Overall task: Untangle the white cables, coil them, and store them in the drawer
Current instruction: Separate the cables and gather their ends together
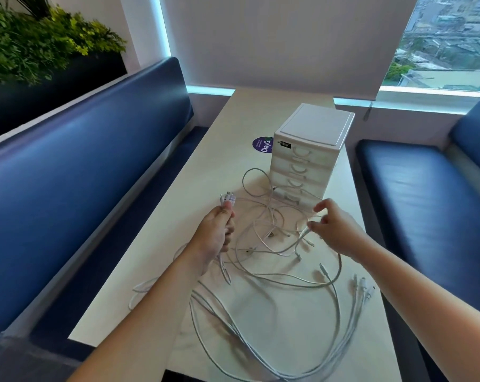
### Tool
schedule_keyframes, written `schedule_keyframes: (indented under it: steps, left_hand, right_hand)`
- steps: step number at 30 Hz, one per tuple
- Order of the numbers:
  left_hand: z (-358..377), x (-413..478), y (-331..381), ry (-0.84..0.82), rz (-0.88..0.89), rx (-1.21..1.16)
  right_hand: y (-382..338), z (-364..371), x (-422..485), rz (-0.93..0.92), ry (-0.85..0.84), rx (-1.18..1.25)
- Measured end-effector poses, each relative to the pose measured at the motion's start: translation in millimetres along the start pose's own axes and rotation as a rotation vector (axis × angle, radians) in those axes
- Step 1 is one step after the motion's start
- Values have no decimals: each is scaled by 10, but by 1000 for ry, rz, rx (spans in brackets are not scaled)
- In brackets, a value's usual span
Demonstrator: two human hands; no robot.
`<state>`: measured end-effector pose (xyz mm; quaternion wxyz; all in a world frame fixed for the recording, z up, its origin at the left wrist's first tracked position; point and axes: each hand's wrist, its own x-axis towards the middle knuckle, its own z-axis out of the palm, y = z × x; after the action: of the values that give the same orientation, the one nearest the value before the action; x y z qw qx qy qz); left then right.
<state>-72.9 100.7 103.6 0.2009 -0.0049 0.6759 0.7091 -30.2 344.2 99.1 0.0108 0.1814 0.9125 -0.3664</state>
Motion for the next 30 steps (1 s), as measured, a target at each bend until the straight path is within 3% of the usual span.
schedule_keyframes:
  steps: [5,10,17,22,25,30]
  left_hand:
    - [-63,-66,2,10,3,3]
    - [-89,-132,-4,12,-12,-5]
    - [-59,-216,-27,16,-6,-5]
    - [-71,-267,-30,21,-6,-4]
    - [-83,-293,-16,24,-13,-11]
    - [-96,-314,-7,18,-36,-49]
  right_hand:
    - [92,-63,-18,74,-232,-338]
    - [110,-107,-73,87,-251,-281]
    - [194,-106,-81,-19,-333,-566]
    - [239,-122,-86,39,-340,-732]
    - [259,-176,-135,95,-380,-710]
    - [129,-283,-179,11,-446,-881]
